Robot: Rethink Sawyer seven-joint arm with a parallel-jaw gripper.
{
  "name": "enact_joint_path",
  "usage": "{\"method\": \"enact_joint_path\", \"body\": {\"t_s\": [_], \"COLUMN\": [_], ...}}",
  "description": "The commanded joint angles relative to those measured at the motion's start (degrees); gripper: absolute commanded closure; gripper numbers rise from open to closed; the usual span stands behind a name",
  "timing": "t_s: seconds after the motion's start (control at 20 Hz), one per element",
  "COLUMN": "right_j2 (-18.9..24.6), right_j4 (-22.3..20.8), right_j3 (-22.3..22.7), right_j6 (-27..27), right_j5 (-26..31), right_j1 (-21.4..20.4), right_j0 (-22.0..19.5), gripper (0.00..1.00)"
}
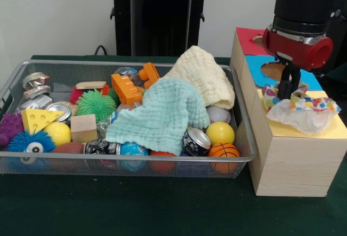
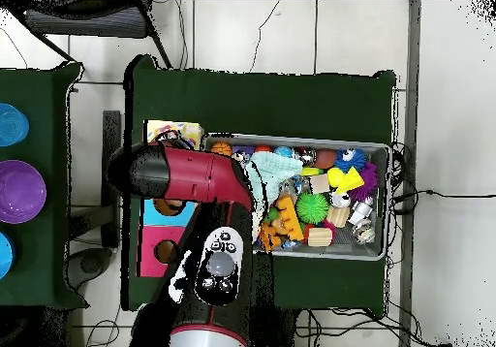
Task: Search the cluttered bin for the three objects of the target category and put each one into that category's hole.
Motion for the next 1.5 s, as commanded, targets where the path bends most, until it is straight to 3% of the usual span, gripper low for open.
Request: {"method": "enact_joint_path", "body": {"t_s": [0.05,0.85,1.3,1.5], "right_j2": [3.3,7.9,13.9,13.8], "right_j4": [-0.1,1.8,2.3,1.6], "right_j3": [1.2,-1.5,0.5,-0.7], "right_j6": [5.8,4.6,1.8,1.8], "right_j5": [-3.9,-9.9,-7.5,-5.4], "right_j1": [4.4,8.3,6.7,7.4], "right_j0": [0.2,-1.9,-5.5,-5.7], "gripper": [1.00,1.00,1.00,1.00]}}
